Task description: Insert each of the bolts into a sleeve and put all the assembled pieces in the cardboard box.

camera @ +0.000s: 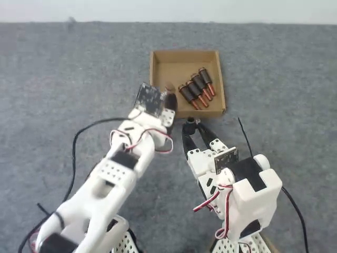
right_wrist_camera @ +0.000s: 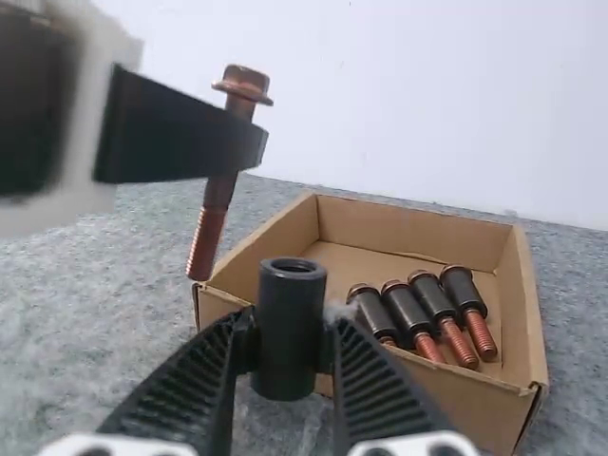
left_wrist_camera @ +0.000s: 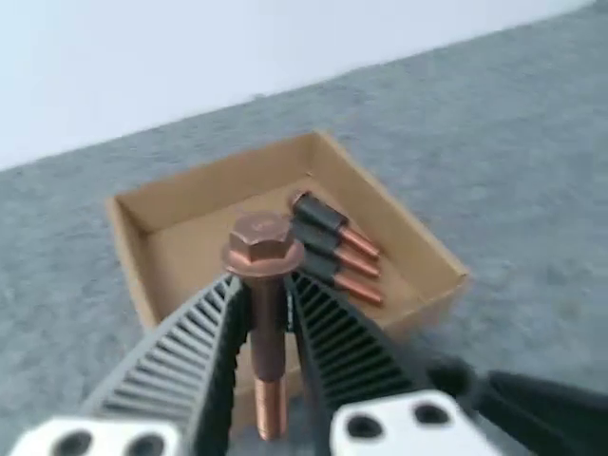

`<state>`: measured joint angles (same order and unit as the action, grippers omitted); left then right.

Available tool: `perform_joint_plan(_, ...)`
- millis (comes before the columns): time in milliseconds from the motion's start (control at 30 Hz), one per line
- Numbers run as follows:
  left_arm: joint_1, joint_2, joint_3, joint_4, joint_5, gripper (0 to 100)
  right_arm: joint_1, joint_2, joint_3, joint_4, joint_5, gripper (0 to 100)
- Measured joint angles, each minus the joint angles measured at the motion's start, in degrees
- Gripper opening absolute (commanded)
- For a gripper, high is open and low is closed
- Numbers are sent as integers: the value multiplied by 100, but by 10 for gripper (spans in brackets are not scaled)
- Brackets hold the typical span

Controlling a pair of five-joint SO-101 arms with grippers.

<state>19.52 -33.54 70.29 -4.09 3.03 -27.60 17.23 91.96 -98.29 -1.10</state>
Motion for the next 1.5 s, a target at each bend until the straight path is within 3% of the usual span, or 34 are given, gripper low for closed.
perform_joint_plan(333,527,-1600,290,431,18,12,0,0,0,0,0,10)
perform_joint_plan(667,659,-1776,290,510,1301,12,0,0,0,0,0,10)
perform_joint_plan(1167,1178,-1776,290,782,1363,12,-79,0,0,220,0,8)
perform_joint_plan(1500,923,-1776,290,677,1380,12,-114,0,0,220,0,7)
